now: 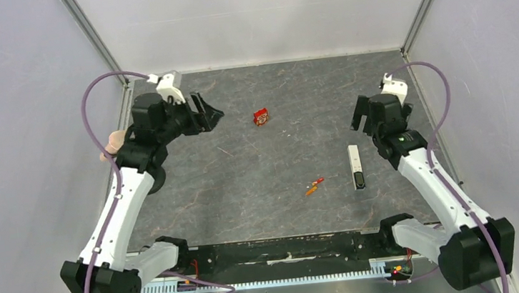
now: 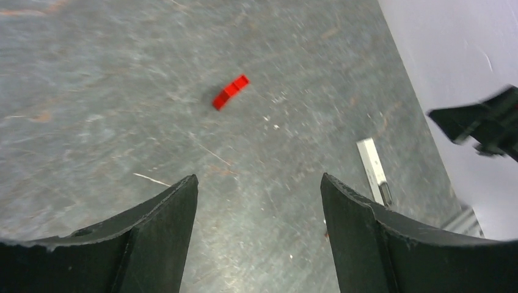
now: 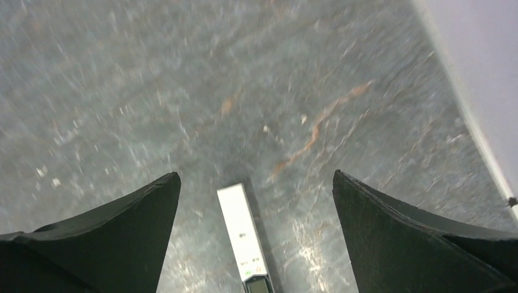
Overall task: Load the batteries into the remote control
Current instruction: Pick up the remote control from the center of the board.
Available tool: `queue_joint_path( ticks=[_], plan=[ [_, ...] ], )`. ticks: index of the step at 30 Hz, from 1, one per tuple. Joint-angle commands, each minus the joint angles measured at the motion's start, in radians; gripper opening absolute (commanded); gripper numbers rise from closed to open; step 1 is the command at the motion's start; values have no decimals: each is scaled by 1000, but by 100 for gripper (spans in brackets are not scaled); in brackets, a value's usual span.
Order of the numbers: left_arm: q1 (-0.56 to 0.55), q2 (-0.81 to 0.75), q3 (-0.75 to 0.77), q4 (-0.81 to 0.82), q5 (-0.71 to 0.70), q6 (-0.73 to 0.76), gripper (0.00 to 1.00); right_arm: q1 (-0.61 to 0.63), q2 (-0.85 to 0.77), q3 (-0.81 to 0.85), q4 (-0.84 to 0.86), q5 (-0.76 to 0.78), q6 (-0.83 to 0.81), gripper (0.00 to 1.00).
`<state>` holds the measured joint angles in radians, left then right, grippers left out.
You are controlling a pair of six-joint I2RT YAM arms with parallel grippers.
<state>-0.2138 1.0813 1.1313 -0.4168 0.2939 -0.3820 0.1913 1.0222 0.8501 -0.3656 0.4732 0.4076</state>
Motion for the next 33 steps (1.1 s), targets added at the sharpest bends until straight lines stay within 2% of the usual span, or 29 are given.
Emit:
queue_joint_path(
  ticks=[1, 6, 10, 18, 28, 30, 33],
  plan=[
    [-96, 17, -22, 59, 53, 38, 79, -4, 61, -51, -80, -129, -8, 98],
    [-176, 43, -85, 142, 34, -29, 78, -4, 124, -128, -63, -234, 14, 98],
    [-204, 49, -117, 171, 16, -53, 77, -3, 176, -159, -52, -279, 28, 93],
    [-208, 39, -112, 128, -47, 11, 77, 8, 297, -171, -53, -280, 46, 73],
    [-208, 26, -48, 35, -163, 110, 77, 8, 347, -174, -9, -277, 41, 35],
    [-208, 14, -48, 35, -184, 107, 77, 9, 332, -174, 8, -307, 43, 31],
    [-207, -9, -51, 38, -235, 52, 77, 9, 272, -165, 56, -413, 67, 30]
  ],
)
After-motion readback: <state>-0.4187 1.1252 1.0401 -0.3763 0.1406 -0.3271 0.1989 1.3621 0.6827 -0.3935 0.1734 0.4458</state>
